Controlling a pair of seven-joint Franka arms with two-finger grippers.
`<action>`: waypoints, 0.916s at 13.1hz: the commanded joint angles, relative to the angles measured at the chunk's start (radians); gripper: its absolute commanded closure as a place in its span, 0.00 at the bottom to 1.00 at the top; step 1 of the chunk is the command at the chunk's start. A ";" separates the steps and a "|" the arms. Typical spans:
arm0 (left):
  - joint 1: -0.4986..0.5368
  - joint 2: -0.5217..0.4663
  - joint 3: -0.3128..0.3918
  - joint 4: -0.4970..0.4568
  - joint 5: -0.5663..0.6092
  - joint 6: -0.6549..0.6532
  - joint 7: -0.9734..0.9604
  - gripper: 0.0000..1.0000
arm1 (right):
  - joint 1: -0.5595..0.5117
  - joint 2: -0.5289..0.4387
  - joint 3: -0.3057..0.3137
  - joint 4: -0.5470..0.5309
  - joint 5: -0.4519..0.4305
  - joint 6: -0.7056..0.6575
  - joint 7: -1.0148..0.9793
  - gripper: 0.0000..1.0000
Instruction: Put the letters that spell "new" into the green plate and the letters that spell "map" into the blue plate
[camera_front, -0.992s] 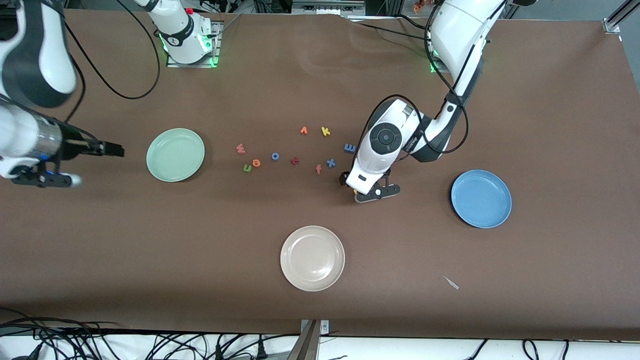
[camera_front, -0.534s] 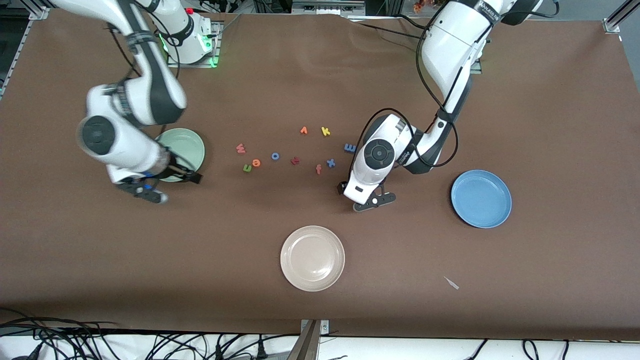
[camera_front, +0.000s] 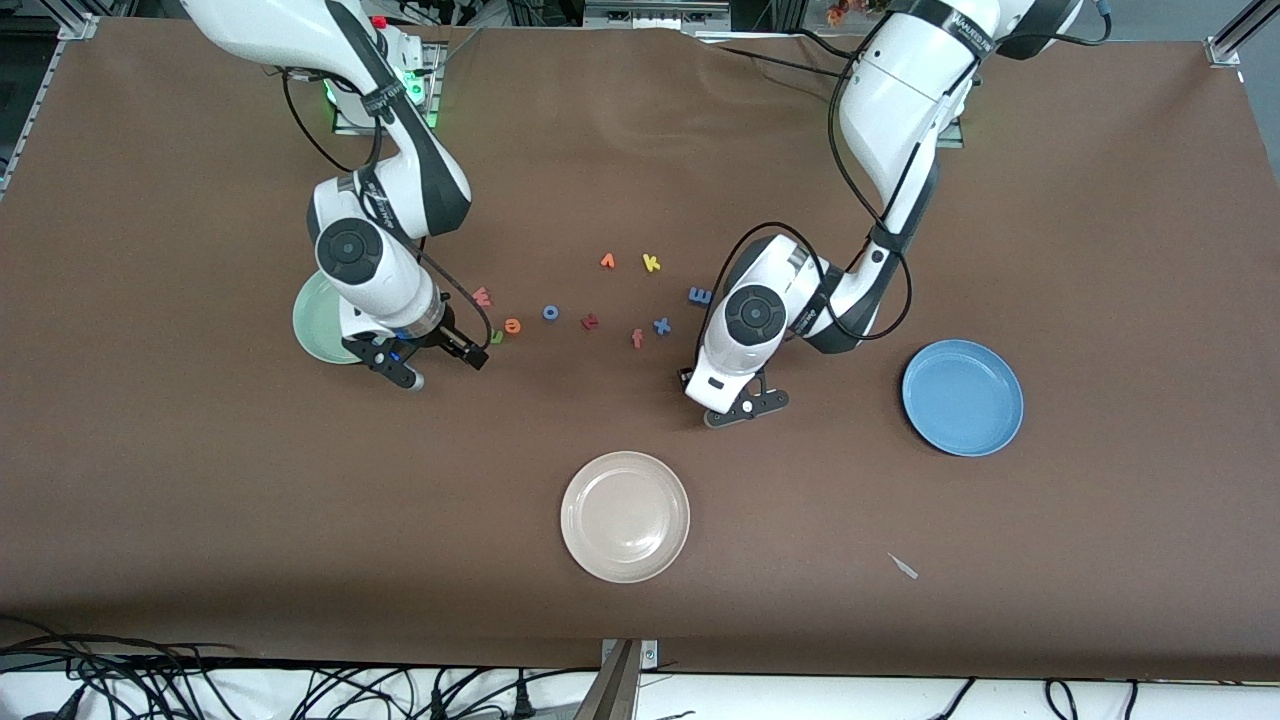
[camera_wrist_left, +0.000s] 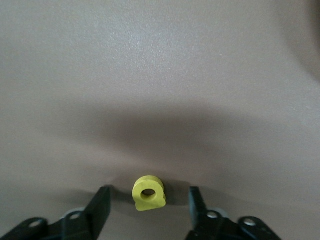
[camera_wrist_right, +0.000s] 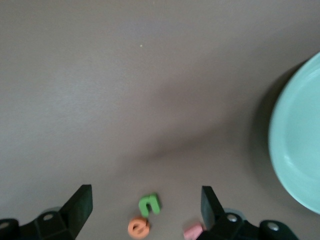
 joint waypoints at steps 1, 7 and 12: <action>-0.010 0.014 0.015 0.033 -0.007 -0.019 0.006 0.45 | 0.033 0.008 0.000 -0.088 -0.008 0.120 0.054 0.04; -0.012 0.014 0.015 0.031 -0.007 -0.019 0.032 0.70 | 0.099 0.080 -0.001 -0.085 -0.009 0.194 0.105 0.04; -0.009 0.010 0.016 0.031 -0.007 -0.028 0.049 0.90 | 0.099 0.082 -0.001 -0.088 -0.009 0.186 0.102 0.51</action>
